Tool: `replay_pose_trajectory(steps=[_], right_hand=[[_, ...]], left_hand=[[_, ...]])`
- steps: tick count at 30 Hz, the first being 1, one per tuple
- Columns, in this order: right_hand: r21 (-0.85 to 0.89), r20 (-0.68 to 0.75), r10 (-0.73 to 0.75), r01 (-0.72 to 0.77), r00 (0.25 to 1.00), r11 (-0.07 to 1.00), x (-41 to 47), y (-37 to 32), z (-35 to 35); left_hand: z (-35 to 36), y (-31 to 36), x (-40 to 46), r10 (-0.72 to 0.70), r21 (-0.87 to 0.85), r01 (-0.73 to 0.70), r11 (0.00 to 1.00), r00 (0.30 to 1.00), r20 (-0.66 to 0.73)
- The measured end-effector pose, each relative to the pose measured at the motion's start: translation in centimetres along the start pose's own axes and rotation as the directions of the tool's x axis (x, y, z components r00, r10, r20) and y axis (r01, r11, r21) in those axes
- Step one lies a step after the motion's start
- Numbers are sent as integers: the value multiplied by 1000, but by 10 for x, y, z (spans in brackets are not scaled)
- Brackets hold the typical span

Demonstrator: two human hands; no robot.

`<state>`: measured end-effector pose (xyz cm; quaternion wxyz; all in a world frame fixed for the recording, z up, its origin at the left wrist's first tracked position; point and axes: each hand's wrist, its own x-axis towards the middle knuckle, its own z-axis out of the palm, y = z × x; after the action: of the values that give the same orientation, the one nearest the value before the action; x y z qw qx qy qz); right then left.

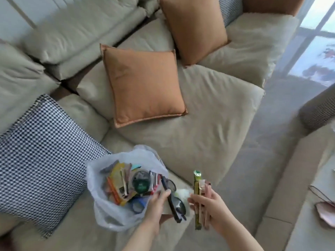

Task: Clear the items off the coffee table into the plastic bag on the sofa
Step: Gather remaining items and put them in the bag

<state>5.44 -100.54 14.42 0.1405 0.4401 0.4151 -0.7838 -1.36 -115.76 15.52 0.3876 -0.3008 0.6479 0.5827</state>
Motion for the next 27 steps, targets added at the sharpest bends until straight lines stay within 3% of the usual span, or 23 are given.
replay_pose_trajectory(steps=[8,12,14,18,20,23,25,27], right_hand=[[-384,40,136,-111,990,917,49,32,149],[-630,5,165,-125,986,766,77,38,209],[-727,-25,107,-91,994,681,92,36,233],[-772,-40,-31,-11,999,635,113,21,265],[-846,-31,-76,14,997,534,118,17,268],[-876,42,-150,108,988,469,111,16,259],[-921,70,-173,131,982,367,104,12,247],[-962,92,-297,162,950,221,105,10,233]], left_hand=[[-148,15,47,-84,-98,59,993,958,-276],[-189,36,73,-124,-210,64,976,949,-289],[-197,48,87,-107,-203,58,978,965,-238],[-200,73,98,56,40,-49,998,976,-212],[-202,77,99,144,187,-110,976,973,-180],[-212,70,97,267,350,-205,914,954,-138],[-220,60,94,325,438,-247,864,939,-110],[-227,50,90,453,538,-322,779,883,-126]])
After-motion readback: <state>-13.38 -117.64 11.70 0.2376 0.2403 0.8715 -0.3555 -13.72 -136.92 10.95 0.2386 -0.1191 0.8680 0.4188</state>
